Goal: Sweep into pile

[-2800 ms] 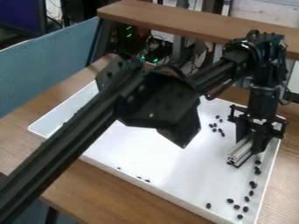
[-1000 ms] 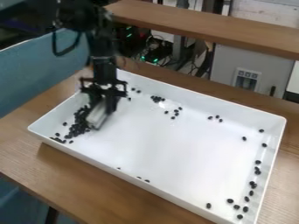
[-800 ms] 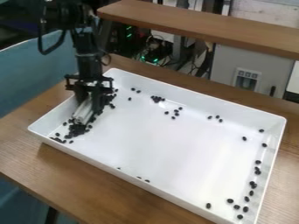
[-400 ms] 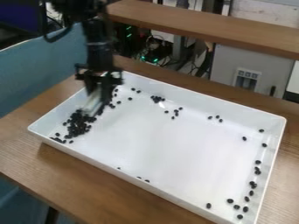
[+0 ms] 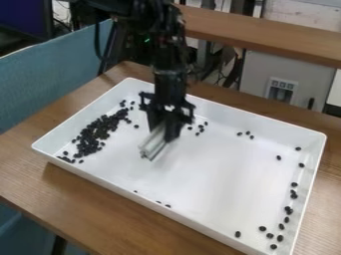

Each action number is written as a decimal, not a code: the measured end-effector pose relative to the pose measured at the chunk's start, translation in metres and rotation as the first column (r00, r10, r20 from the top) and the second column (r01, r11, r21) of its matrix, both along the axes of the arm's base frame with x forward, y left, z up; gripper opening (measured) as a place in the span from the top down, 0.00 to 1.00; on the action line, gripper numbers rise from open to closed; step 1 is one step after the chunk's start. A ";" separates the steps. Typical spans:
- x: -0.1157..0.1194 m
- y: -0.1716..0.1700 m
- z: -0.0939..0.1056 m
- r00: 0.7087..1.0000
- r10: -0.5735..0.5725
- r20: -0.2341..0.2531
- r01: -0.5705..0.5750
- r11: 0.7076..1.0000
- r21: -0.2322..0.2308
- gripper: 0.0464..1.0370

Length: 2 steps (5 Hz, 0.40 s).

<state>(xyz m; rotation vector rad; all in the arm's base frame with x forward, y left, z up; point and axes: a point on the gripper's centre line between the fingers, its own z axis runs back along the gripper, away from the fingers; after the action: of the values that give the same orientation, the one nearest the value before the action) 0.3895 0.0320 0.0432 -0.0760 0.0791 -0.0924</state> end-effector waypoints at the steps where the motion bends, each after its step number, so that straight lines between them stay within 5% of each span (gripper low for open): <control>1: -0.005 -0.002 -0.014 1.000 -0.003 -0.018 0.003 1.000 0.014 0.65; 2: -0.010 -0.002 -0.020 0.999 0.006 -0.037 -0.005 1.000 0.019 0.65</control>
<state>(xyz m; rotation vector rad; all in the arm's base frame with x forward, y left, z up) 0.3793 0.0301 0.0232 -0.0587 0.1169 -0.0849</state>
